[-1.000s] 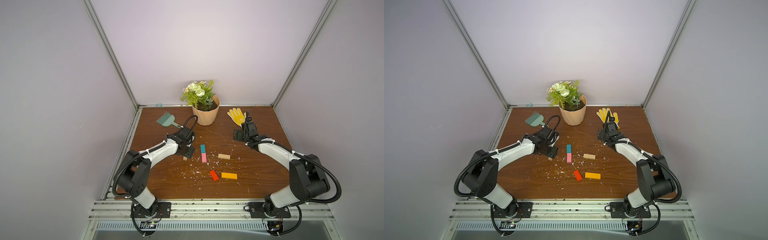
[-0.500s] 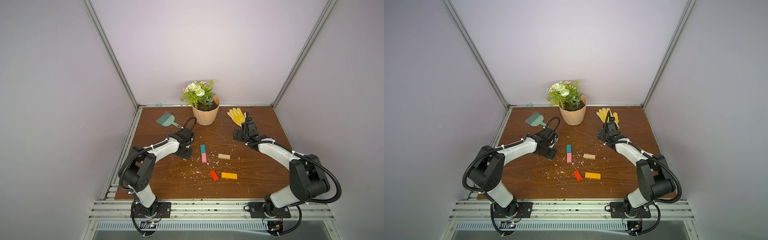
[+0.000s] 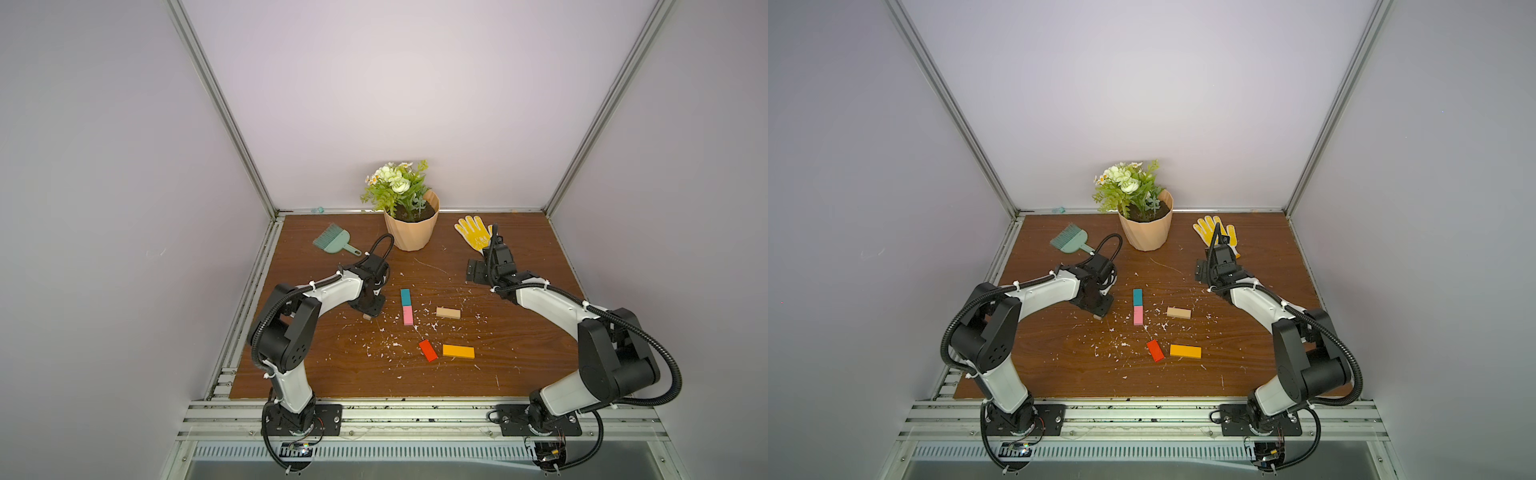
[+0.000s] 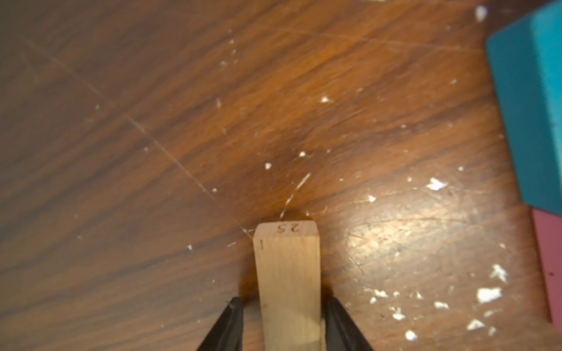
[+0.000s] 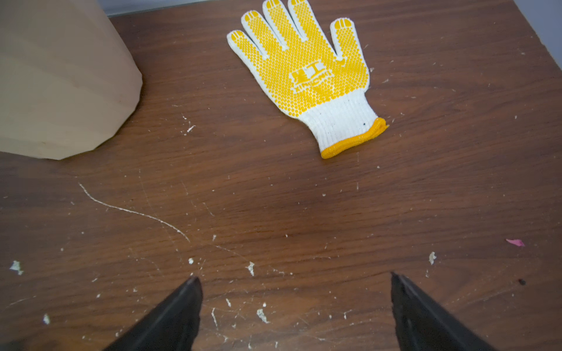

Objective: Assemble the letter t with building blocks
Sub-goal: Pick up the building block from the center of the board.

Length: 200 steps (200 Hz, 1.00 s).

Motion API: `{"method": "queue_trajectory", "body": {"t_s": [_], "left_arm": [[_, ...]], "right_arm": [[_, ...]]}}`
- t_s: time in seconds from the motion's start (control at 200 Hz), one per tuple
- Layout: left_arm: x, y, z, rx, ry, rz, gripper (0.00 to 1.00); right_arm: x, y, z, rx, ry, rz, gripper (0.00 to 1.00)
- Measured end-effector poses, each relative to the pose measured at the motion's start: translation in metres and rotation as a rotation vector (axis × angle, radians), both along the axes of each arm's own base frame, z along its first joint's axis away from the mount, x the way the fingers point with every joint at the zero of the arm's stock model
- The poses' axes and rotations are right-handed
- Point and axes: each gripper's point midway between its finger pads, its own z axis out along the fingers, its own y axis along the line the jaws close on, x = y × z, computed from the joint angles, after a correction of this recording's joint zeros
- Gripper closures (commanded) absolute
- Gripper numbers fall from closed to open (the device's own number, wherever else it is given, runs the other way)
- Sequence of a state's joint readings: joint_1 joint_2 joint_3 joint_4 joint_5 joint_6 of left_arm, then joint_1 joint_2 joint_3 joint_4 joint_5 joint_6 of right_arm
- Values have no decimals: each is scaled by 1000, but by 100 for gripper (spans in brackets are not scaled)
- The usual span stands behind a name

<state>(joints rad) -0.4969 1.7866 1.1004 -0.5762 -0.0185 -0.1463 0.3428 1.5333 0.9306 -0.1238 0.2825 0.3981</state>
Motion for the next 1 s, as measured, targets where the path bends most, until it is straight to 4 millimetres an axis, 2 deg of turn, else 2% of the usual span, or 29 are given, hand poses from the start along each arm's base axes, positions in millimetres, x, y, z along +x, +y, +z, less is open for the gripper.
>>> {"method": "queue_trajectory", "body": {"t_s": [0.17, 0.42, 0.555, 0.731, 0.841, 1.001], "left_arm": [[6, -6, 0, -8, 7, -21, 85], [12, 2, 3, 57, -17, -75, 88], [17, 2, 17, 90, -69, -157, 93], [25, -23, 37, 124, -155, -384, 96], [23, -36, 37, 120, -176, -508, 97], [19, -35, 30, 147, -202, -638, 99]], "right_arm": [[0, 0, 0, 2, -1, -1, 1], [0, 0, 0, 2, -2, 0, 1], [1, 1, 1, 1, -1, 5, 1], [8, 5, 4, 2, -6, 17, 1], [7, 6, 4, 7, -4, 26, 1], [7, 7, 4, 9, -3, 29, 1]]}}
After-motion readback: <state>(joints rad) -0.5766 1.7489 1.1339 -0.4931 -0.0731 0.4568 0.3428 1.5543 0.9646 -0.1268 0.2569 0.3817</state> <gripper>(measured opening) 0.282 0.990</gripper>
